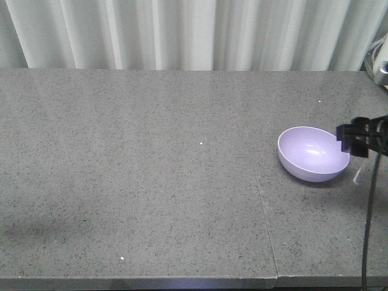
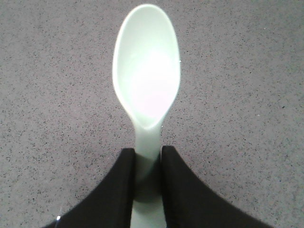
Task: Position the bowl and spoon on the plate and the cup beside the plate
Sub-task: 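Grasp the lavender bowl rim with the right gripper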
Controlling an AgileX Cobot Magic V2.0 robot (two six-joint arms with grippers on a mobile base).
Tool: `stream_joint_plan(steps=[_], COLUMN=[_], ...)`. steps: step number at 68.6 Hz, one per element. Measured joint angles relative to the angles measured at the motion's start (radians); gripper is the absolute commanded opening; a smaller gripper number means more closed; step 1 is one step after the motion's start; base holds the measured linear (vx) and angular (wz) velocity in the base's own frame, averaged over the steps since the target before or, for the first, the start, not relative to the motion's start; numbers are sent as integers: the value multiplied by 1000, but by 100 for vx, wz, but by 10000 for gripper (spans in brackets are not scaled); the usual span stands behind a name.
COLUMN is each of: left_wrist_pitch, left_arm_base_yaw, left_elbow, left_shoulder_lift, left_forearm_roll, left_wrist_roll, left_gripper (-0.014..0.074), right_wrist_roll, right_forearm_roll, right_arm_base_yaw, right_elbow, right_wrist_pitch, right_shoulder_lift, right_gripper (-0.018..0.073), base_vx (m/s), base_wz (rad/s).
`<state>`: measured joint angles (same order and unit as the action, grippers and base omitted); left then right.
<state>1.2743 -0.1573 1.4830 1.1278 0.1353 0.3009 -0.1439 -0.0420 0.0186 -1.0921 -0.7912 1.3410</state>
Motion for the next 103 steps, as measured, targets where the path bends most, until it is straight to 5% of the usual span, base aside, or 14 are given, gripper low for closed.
stream_joint_plan(steps=[22,38,57,72,89,103], left_wrist_pitch=[0,0,0,0,0,0], left_arm_base_yaw=[0,0,0,0,0,0], left_elbow=[0,0,0,0,0,0], left_shoulder_lift=[0,0,0,0,0,0], left_forearm_roll=[0,0,0,0,0,0], left_wrist_roll=[0,0,0,0,0,0], left_gripper=[-6,-6,-6,-6,-6,-6], right_wrist_roll=[45,179,199,201,201,198], right_forearm_roll=[3,104,127,128,129,153], right_arm_base_yaw=[-61,-104,-104,-104,-104,-104], right_elbow=[-180,-195,-195,-195,-195,-205], right_wrist_pitch=[6,15,46,51,59,73], right_shoulder_lift=[257,347,439,483,485,467], right_gripper=[536,536,494,354,-10,-10], base_vx=[0,0,0,0,0,0], base_wz=[0,0,0,0,0,0])
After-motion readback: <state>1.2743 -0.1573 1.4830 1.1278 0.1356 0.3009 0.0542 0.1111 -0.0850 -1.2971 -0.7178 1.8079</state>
